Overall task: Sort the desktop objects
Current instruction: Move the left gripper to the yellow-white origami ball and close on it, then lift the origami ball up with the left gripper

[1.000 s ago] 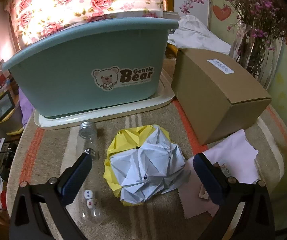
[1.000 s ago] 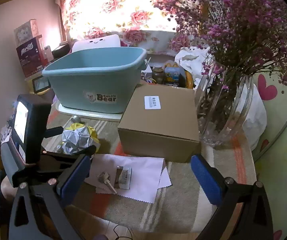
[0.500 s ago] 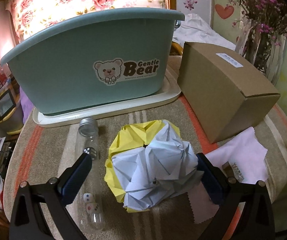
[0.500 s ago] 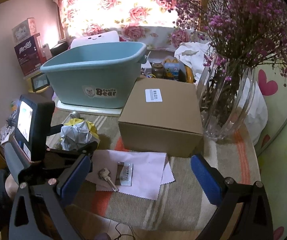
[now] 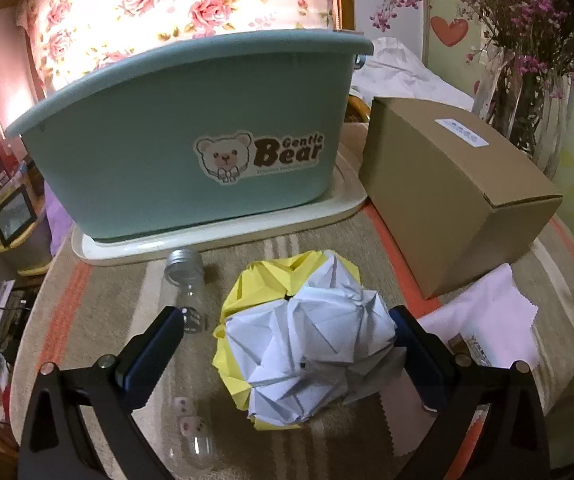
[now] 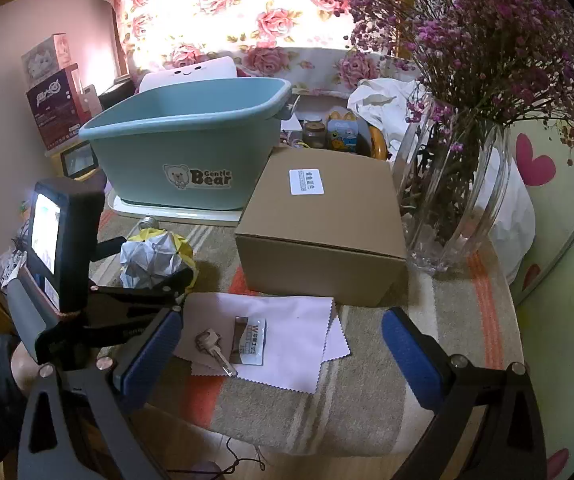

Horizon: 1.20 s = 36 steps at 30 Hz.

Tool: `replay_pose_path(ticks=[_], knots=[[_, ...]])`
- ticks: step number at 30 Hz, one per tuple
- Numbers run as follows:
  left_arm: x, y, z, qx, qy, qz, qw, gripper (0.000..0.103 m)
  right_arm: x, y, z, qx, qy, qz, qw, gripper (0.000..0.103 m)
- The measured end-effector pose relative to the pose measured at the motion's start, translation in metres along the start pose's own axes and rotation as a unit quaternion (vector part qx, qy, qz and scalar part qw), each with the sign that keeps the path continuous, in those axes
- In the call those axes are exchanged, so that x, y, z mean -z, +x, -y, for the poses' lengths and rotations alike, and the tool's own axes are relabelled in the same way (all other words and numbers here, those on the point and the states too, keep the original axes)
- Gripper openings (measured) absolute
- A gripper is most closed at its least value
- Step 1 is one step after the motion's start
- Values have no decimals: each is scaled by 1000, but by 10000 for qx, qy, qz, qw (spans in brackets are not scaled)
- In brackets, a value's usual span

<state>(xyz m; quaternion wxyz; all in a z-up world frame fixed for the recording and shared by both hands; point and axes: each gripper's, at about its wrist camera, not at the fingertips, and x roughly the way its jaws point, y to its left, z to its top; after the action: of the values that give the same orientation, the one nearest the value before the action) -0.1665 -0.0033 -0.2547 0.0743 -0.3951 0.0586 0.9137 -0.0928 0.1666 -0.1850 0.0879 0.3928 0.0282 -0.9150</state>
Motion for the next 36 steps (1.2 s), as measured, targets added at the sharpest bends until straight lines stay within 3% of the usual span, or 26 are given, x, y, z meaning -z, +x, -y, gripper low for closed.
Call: replay_pose_path(ticks=[3,7,36], knots=[[-1,4,-1,160,-56,-111,9998,87,-1,-1,-1,-14,29,1,10000,103],[-3,3,5,151,17,-91,9998,81,0,-2,-2,-4,9,-10,10000,103],[-20,-21,-4,61,-41,138,9999,80,-4,-17,-2,14,68,78,9999,103]])
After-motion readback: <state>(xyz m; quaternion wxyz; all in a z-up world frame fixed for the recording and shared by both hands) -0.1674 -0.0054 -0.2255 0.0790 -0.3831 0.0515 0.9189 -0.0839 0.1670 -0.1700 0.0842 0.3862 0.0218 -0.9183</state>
